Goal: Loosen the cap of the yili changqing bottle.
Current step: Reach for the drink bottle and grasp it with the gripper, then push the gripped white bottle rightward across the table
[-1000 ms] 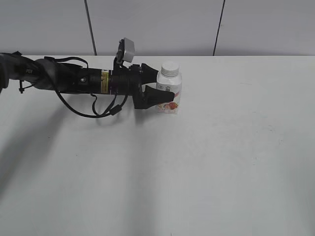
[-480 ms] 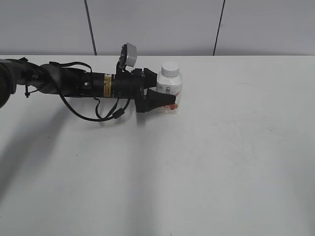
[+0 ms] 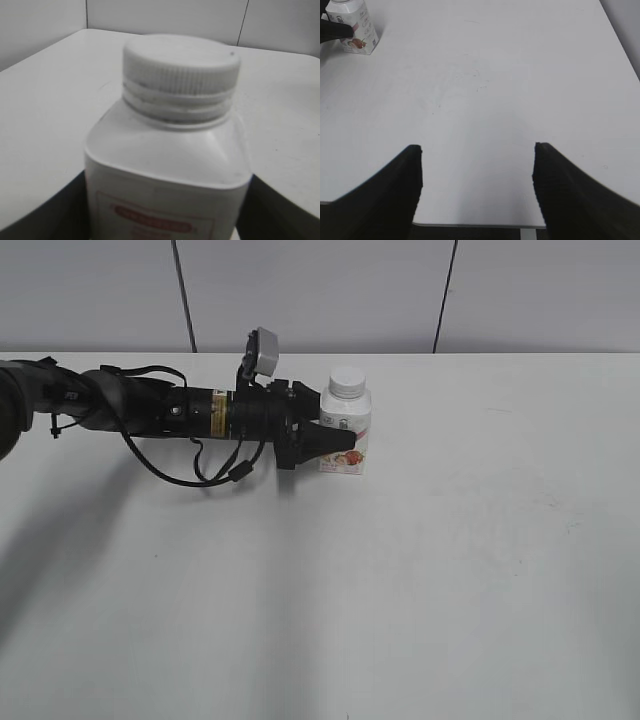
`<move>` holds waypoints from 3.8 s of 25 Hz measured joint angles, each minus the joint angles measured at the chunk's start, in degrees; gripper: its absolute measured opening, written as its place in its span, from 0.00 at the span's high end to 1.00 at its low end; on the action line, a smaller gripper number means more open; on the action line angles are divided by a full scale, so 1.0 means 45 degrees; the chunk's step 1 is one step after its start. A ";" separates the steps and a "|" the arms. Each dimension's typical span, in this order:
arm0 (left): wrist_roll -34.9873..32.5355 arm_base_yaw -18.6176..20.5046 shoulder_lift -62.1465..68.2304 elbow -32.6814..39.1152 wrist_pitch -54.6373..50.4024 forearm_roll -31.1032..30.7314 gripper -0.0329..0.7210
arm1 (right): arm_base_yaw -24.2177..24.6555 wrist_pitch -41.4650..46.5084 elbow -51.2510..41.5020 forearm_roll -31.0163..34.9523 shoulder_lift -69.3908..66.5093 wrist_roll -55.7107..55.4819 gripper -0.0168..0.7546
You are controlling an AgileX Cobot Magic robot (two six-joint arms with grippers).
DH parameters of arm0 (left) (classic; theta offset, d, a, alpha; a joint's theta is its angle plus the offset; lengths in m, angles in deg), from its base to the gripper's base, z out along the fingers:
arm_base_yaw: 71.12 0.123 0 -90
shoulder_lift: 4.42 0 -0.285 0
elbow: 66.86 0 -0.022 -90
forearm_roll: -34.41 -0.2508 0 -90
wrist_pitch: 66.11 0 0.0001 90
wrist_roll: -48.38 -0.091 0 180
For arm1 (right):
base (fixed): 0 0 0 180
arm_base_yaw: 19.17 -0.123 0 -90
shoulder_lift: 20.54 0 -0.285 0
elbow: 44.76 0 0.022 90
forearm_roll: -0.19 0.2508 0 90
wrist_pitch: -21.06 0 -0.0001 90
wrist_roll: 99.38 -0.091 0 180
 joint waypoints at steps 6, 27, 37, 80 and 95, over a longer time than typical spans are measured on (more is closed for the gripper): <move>0.0000 0.0000 0.0000 0.0000 -0.0012 -0.0027 0.40 | 0.0000 0.0000 0.0000 0.0000 0.0000 0.0000 0.27; 0.0261 -0.0024 -0.0123 0.0049 -0.0063 -0.0217 0.46 | 0.0000 0.0000 0.0000 0.0000 0.0000 0.0000 0.27; -0.0579 -0.0024 -0.1431 0.2202 -0.0213 -0.0499 0.47 | 0.0000 0.0000 0.0000 0.0000 0.0000 0.0000 0.27; -0.5745 -0.0220 -0.3755 0.9142 0.0194 0.2290 0.47 | 0.0000 0.0000 0.0000 0.0000 0.0000 0.0000 0.27; -0.5780 -0.0031 -0.3767 0.9122 0.0341 0.1481 0.47 | 0.0000 0.0000 0.0000 0.0000 0.0000 -0.0012 0.27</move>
